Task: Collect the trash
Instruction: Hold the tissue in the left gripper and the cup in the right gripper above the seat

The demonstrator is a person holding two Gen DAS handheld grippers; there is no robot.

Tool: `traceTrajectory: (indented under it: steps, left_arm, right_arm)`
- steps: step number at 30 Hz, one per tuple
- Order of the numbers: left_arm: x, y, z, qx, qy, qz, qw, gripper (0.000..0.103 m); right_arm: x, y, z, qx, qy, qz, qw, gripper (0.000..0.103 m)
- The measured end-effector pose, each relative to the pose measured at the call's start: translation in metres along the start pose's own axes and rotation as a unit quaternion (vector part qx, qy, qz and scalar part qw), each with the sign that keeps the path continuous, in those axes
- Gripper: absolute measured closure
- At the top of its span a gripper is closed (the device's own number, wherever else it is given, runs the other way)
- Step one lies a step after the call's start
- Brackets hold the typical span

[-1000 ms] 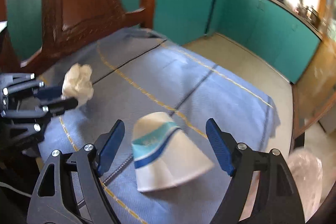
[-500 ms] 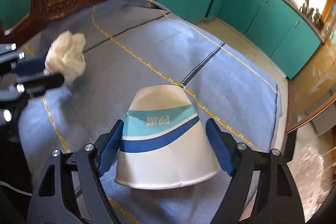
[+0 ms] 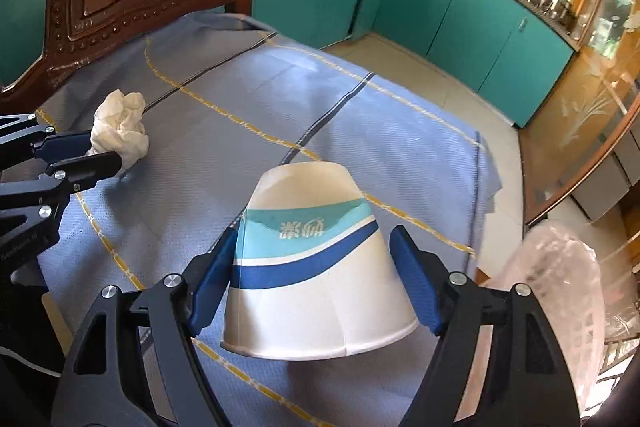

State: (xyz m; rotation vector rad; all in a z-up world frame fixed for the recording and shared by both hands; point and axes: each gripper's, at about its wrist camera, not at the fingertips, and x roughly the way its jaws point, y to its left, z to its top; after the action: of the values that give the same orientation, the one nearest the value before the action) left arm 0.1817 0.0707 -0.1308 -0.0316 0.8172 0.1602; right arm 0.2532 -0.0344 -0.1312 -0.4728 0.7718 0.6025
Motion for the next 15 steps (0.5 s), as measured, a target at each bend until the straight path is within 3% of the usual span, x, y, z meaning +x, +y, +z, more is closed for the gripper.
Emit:
traceTrajectory:
  steps: [15]
  left_arm:
    - [-0.012,-0.020,0.003,0.024,-0.015,0.002,0.9996,0.079]
  right_arm:
    - [-0.023,-0.016,-0.015,0.055,-0.015,-0.014,0.998,0.027]
